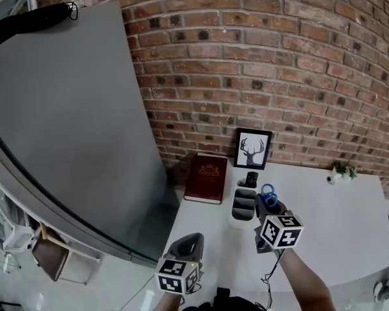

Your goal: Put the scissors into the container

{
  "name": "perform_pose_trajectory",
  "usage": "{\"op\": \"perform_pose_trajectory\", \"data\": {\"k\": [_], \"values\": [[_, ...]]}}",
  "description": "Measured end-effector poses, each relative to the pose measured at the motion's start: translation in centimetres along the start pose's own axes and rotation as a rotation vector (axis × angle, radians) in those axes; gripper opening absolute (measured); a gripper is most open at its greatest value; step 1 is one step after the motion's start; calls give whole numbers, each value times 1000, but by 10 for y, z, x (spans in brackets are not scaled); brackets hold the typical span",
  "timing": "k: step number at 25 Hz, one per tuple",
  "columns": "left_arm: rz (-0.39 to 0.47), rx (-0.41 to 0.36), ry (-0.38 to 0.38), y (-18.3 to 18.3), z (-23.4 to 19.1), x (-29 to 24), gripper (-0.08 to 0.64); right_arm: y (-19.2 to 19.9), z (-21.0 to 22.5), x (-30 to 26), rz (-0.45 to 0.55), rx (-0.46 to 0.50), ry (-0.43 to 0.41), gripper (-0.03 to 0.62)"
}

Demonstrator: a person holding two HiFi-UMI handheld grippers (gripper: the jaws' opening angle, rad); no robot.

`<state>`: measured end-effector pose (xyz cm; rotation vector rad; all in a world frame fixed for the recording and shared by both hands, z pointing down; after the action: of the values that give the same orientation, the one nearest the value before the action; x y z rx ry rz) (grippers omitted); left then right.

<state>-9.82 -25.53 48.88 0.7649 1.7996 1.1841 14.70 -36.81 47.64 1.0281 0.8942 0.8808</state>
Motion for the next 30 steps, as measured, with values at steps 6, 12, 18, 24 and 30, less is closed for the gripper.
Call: {"op": "perform_pose_trajectory", "data": {"k": [6, 12, 18, 24, 30], "values": [[-1, 5, -26, 2, -2, 5, 20, 14, 4, -17, -28, 26, 8, 40], [-2, 18, -54, 4, -7, 11, 21, 29, 5, -29, -67, 54, 5, 40], [0, 12, -59, 2, -10, 13, 21, 43, 6, -36, -117, 90, 12, 40], [-8, 15, -51, 4, -9, 10, 21, 51, 5, -37, -158, 121, 11, 40], [-14, 21, -46, 7, -8, 8, 21, 60, 8, -36, -203, 118, 12, 40]]}}
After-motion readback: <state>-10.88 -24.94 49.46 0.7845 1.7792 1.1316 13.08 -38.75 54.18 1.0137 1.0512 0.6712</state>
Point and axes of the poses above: the fingertips, and each gripper's own axes: x backward along the fingers, z to its right, y out of its underside, the point moved 7 cm from there along x, backward along the fingers, and after that the axes turned 4 degrees about z, right-handed, at the moved point
